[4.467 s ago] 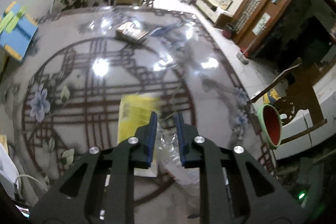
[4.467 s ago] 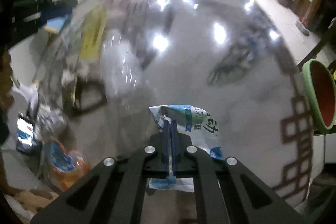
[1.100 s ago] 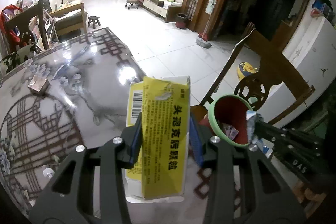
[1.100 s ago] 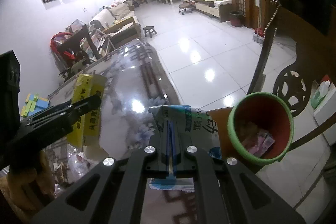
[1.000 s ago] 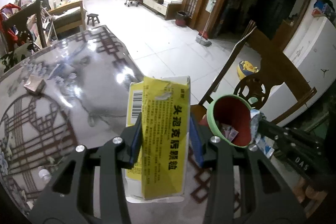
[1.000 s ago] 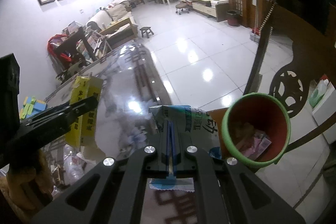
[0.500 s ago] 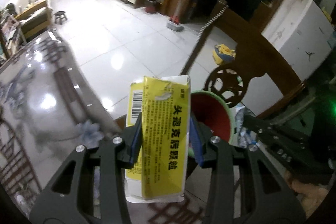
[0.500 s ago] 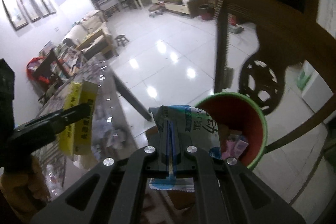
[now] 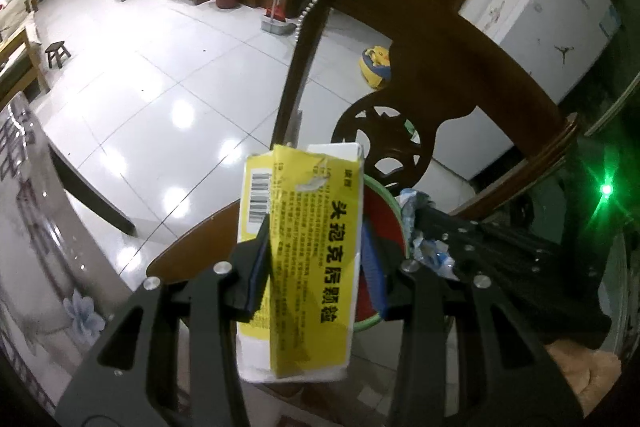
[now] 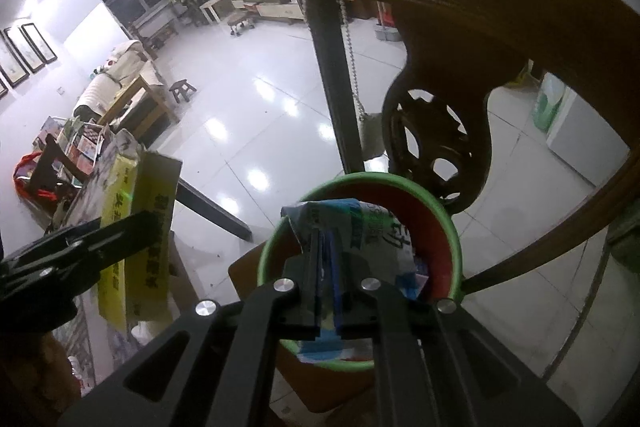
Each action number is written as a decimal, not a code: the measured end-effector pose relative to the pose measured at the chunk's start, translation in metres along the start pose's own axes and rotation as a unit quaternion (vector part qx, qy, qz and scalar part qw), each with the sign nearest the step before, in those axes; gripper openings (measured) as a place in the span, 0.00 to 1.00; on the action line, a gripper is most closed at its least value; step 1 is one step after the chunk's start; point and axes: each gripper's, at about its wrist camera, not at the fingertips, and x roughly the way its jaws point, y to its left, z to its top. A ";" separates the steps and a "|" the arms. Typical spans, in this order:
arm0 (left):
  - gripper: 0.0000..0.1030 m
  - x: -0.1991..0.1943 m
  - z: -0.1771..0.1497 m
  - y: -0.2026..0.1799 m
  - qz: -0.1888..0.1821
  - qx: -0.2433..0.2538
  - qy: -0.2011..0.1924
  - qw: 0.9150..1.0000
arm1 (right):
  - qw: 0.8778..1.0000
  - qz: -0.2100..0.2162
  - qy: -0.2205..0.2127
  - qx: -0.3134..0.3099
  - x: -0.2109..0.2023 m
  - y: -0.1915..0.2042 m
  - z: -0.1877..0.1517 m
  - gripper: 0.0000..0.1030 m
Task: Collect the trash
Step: 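Open both tools over the red bin to drop the box and pouch, then move both open tools back over the trash on the table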
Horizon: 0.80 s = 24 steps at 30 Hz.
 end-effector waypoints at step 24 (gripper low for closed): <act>0.76 -0.083 -0.021 0.005 0.008 0.015 -0.071 0.997 | 0.998 -0.041 -0.031 -0.023 -0.038 0.019 -0.017 0.46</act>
